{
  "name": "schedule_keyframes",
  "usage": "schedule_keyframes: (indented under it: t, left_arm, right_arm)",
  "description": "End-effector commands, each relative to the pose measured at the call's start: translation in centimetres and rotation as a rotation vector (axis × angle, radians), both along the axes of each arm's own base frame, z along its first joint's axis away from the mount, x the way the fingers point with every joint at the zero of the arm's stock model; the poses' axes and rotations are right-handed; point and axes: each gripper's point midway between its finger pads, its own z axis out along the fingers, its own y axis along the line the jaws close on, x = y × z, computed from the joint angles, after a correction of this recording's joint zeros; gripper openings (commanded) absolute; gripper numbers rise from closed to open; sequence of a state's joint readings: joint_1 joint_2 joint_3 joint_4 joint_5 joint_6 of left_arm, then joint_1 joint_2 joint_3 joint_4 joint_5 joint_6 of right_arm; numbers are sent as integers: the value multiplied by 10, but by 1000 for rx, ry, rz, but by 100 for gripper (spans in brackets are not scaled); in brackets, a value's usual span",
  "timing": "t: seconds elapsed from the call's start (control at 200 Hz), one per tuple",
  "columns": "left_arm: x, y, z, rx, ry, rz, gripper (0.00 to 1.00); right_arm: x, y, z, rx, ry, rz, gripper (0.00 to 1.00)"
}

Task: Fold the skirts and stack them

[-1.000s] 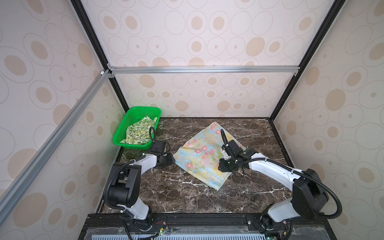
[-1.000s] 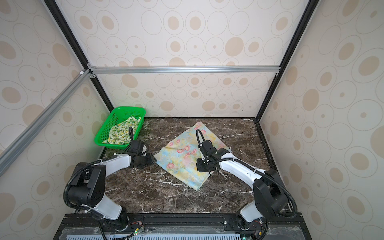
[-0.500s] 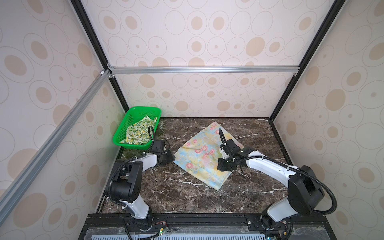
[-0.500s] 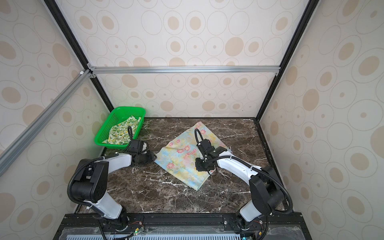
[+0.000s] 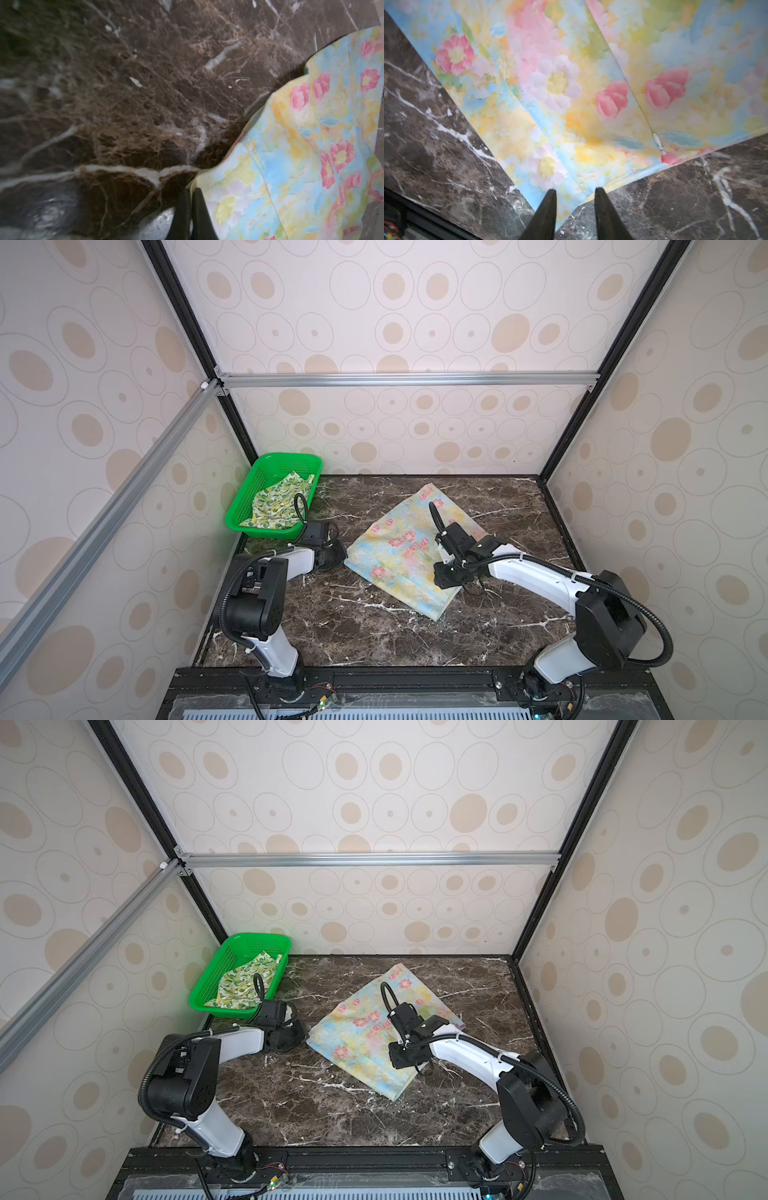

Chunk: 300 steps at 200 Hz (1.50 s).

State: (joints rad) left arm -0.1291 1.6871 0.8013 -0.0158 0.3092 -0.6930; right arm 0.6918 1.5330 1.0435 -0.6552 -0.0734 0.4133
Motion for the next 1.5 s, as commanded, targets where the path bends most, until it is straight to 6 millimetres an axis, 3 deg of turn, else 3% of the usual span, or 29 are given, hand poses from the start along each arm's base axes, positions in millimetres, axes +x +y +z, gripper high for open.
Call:
schedule_keyframes:
  t: [0.0, 0.19, 0.275, 0.63, 0.895, 1.27, 1.32, 1.426, 1.496]
  left_arm:
    - [1, 4, -2, 7, 3, 13, 0]
    - [4, 6, 4, 10, -14, 15, 0]
    - [4, 7, 6, 14, -20, 16, 0]
    - [4, 11, 13, 27, -37, 17, 0]
    - [2, 12, 14, 26, -41, 17, 0]
    - [3, 13, 16, 23, -46, 21, 0]
    - [3, 14, 17, 22, -46, 23, 0]
    - [4, 17, 21, 30, -53, 31, 0]
    - [6, 20, 26, 34, -64, 43, 0]
  right_arm:
    - [-20, -4, 0, -117, -54, 132, 39]
    - [-54, 13, -11, -182, -71, 322, 46]
    - [-60, 14, -17, -204, -71, 351, 47]
    - [-69, 21, -32, -229, -54, 429, 54]
    - [-70, 25, -51, -233, -35, 428, 53]
    - [-76, 27, -71, -289, -29, 466, 34]
    - [-77, 27, -72, -302, -33, 473, 26]
    - [-77, 26, -71, -312, -41, 480, 0]
    - [-78, 26, -67, -305, -44, 481, 0]
